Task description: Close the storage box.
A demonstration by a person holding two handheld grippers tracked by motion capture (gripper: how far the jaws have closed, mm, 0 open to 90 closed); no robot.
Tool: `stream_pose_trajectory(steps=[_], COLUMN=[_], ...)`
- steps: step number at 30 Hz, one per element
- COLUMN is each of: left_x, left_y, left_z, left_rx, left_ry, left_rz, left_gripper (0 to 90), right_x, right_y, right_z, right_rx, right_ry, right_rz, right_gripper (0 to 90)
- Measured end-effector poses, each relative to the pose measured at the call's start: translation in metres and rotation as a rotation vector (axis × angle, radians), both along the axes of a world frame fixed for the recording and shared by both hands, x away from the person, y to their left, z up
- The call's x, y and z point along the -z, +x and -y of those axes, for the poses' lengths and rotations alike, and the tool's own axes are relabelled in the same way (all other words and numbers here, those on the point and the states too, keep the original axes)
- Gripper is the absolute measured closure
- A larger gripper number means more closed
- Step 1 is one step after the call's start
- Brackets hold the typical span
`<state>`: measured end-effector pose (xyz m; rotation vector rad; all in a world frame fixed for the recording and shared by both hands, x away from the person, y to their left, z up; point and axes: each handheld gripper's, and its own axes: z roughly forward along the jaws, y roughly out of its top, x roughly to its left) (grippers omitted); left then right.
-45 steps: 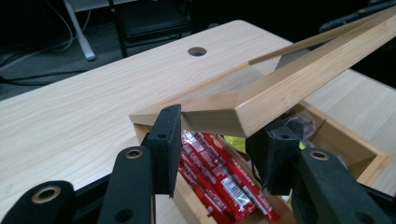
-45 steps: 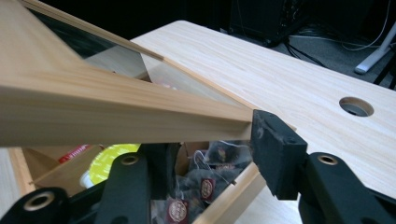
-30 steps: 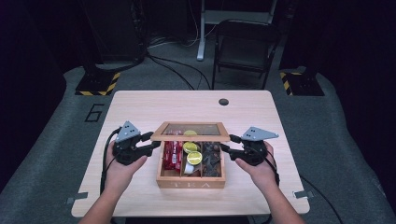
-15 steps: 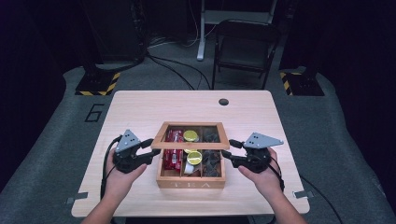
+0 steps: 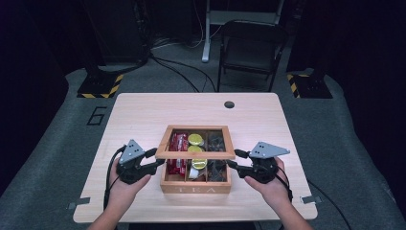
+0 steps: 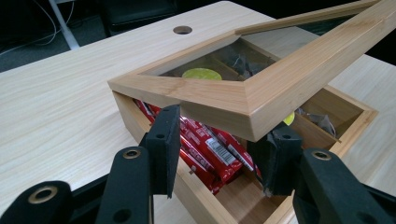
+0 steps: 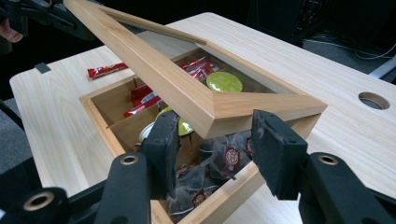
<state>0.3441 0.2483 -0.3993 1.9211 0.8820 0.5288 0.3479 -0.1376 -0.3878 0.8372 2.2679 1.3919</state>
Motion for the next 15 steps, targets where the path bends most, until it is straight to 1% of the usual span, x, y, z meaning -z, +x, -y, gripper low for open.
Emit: stream_pose_trajectory(steps=[4, 6, 7, 8, 10, 15], left_x=[0.004, 0.006, 0.007, 0.008, 0.009, 0.015], left_y=[-0.002, -0.003, -0.003, -0.003, -0.004, -0.006], left_z=[0.0, 0.0, 0.0, 0.0, 0.0, 0.0], left_rx=[0.006, 0.015, 0.015, 0.018, 0.021, 0.019], left_ry=[0.003, 0.01, 0.014, 0.015, 0.015, 0.014], left_rz=[-0.009, -0.015, -0.01, -0.015, -0.02, -0.015], left_gripper=[54.8, 54.5, 54.4, 54.3, 54.1, 53.6], right_x=[0.003, 0.005, 0.006, 0.008, 0.01, 0.015], right_y=[-0.005, -0.006, -0.007, -0.007, -0.008, -0.01], right_z=[0.001, 0.001, 0.002, 0.002, 0.001, 0.001], right_rx=[-0.01, -0.005, -0.016, -0.02, -0.016, -0.011], right_ry=[-0.01, -0.008, -0.01, -0.017, -0.015, -0.024], right_rz=[0.009, 0.01, 0.009, 0.018, 0.02, 0.018], right_gripper=[52.6, 52.6, 52.6, 52.7, 52.6, 52.3])
